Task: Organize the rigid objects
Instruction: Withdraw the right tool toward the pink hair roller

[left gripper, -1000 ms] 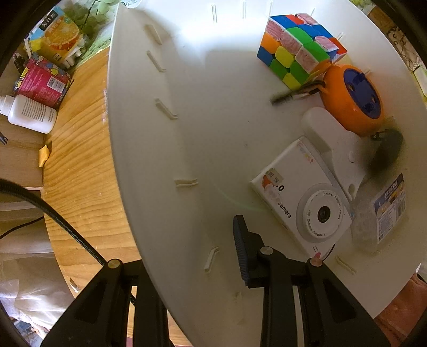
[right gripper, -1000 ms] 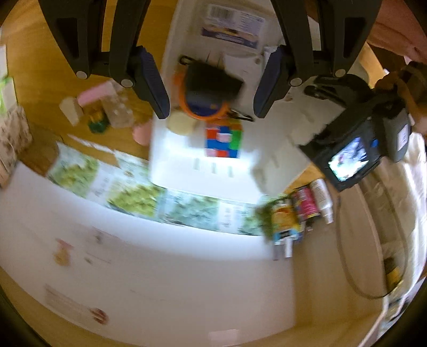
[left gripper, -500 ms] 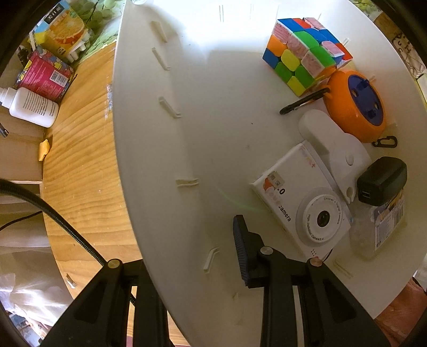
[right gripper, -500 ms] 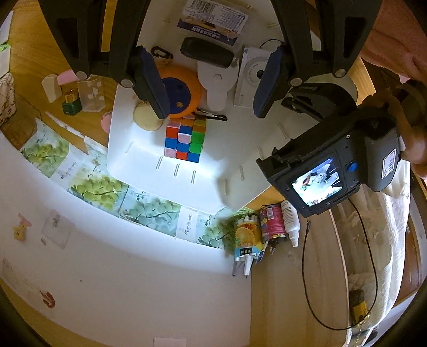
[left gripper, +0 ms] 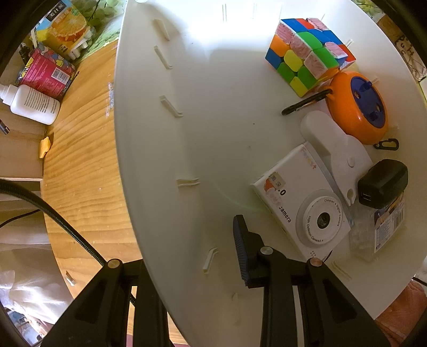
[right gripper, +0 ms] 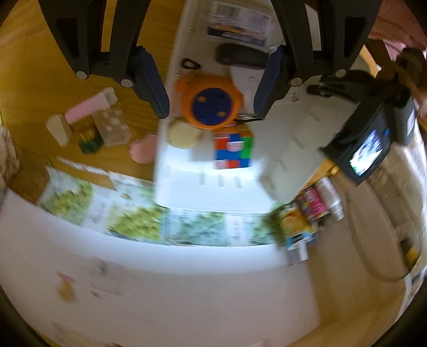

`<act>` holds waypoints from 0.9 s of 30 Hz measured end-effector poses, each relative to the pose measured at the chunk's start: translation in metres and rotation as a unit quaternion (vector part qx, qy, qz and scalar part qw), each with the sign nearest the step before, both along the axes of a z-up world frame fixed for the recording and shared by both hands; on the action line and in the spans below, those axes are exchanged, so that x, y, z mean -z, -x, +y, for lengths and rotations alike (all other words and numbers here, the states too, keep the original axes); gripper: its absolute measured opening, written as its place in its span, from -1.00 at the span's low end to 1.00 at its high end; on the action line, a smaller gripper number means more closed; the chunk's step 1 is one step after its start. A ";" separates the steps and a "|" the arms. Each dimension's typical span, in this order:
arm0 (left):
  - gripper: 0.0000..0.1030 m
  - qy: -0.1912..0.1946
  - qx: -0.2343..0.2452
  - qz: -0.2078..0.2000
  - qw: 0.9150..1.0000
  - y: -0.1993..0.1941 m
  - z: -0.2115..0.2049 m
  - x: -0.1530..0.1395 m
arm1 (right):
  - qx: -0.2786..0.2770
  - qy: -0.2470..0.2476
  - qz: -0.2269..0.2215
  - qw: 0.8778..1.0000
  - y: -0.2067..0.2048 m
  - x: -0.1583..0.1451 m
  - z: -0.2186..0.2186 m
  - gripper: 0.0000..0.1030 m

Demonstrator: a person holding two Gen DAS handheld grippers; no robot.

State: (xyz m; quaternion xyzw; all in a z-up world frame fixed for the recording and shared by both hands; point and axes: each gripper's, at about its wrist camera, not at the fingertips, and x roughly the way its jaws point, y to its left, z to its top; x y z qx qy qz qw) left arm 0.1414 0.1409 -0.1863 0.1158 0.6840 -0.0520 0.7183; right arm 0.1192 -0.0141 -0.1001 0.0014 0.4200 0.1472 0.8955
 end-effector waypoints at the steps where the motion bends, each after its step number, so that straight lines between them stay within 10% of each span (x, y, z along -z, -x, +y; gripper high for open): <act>1: -0.41 0.000 0.000 0.000 1.000 -0.001 0.000 0.001 | 0.019 -0.005 0.006 1.000 -0.003 0.002 -0.009 0.29; 27: -0.38 -0.014 -0.007 0.020 1.000 -0.016 0.002 0.012 | 0.281 -0.074 0.130 0.948 -0.048 0.076 -0.155 0.39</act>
